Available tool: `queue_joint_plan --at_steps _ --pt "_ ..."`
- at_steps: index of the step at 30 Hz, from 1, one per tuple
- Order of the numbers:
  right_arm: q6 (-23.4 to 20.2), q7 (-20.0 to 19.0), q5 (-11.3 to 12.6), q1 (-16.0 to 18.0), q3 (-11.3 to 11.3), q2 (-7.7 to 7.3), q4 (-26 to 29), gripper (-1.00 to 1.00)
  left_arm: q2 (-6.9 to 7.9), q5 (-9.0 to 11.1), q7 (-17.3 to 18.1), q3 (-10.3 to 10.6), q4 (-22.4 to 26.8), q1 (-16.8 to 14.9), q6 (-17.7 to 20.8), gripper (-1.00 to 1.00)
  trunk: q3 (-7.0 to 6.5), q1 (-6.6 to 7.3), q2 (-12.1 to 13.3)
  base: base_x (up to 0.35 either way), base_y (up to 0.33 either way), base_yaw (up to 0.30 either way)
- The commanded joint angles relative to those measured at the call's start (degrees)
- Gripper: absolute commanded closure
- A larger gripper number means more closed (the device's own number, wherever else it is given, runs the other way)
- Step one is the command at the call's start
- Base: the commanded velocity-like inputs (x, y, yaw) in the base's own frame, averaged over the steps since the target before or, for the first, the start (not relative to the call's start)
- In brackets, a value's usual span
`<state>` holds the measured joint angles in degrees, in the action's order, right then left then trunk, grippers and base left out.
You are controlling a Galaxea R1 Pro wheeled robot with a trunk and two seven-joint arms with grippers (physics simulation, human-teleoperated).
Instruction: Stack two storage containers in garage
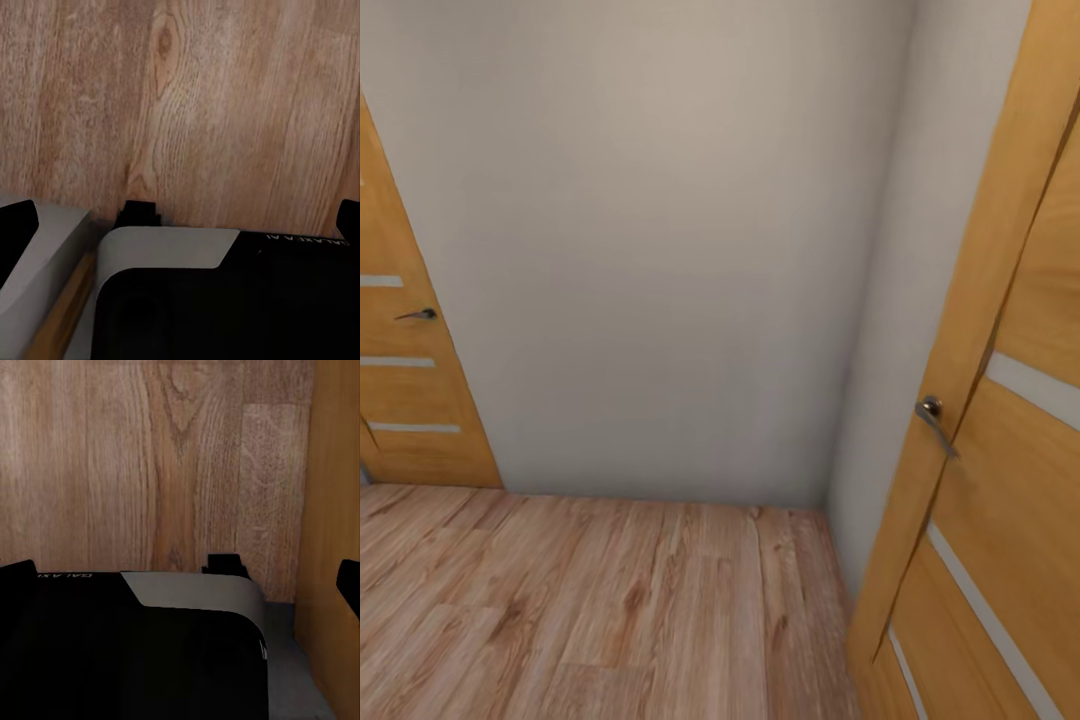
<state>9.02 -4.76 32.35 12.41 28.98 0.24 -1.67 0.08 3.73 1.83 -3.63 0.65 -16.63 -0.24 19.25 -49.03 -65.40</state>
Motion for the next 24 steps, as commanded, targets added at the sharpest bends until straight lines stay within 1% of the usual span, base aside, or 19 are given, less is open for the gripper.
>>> queue_joint_plan --at_steps 1,15,19,24 --pt "0.30 -0.34 0.61 0.07 0.38 0.03 -0.18 -1.00 0.01 0.39 0.19 -0.33 -0.03 -0.04 -0.03 -1.00 0.06 -0.03 -0.04 0.317 0.000 0.000" --pt "0.35 -0.34 0.61 0.07 0.38 0.03 -0.18 -1.00 0.09 0.40 0.19 -0.36 -0.01 0.00 -0.03 -1.00 0.06 -0.03 -0.04 0.321 0.000 0.006" --pt "0.38 -0.34 0.61 0.07 0.38 0.03 -0.18 -1.00 0.10 0.55 0.19 -0.40 0.04 -0.04 -0.04 -1.00 0.06 -0.03 -0.04 0.322 0.000 0.161" --pt "0.44 -0.34 0.61 0.07 0.38 0.08 -0.18 -1.00 0.10 0.80 0.19 -0.41 0.06 -0.02 -0.04 -1.00 0.06 -0.03 -0.04 0.322 0.000 0.247"
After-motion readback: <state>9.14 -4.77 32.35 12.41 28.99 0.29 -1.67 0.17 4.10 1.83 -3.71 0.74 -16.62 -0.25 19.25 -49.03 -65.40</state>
